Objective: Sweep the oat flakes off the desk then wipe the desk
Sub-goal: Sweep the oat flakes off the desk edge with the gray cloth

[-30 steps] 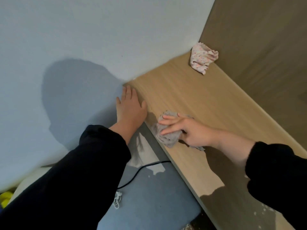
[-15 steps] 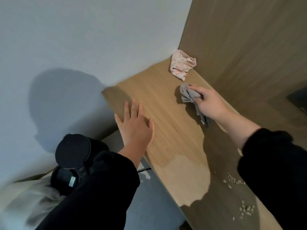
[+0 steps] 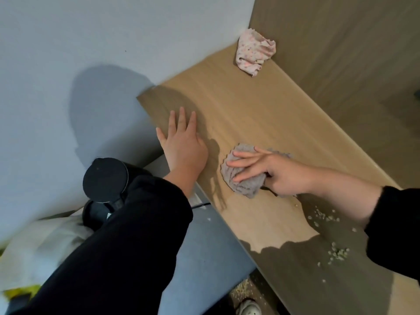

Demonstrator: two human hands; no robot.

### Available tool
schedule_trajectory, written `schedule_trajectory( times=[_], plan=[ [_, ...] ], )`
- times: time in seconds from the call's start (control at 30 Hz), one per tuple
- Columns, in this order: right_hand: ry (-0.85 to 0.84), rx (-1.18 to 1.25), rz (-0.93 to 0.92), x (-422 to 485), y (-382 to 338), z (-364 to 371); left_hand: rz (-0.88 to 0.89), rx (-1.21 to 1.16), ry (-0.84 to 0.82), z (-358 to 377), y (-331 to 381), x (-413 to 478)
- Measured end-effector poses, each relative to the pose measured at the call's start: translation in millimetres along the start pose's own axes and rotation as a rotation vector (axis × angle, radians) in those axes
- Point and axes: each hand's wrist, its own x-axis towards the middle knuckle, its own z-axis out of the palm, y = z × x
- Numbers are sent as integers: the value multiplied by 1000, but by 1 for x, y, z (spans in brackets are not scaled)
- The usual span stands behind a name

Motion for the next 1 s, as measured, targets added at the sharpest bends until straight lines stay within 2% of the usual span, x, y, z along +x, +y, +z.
schedule_trajectory(
  times=[0.13,0.23,0.33,0.4,0.5,0.57,0.63,0.73,0.8,0.93,1.0],
  plan=[
    [54,39,2,9,-9,0,-4,-13,24,2,0,0],
    [66,26,-80,28,-24,14,-3,-18,25,1,-1,1],
    [-57,-4,-239,26,-28,39,1,-15,19,0,-1,0],
    [-129,-6,-278,9,-25,49,0,-29,13,0,-1,0],
    [-255,65,-189,-22,-26,51,10,-23,-15,-2,-1,0],
    [-305,200,-59,-39,-36,35,14,-2,-51,-3,1,-3],
    [-170,257,29,-49,-40,4,-1,20,-82,-2,7,-17],
    [150,78,138,-46,-21,-51,-19,42,-91,7,29,-59],
    [278,-23,237,-40,2,-70,-53,10,-97,13,48,-86],
    [366,-7,318,-36,35,-50,-80,16,-100,22,63,-111],
    [312,35,267,-41,34,-30,-79,14,-91,23,64,-112]
  ],
)
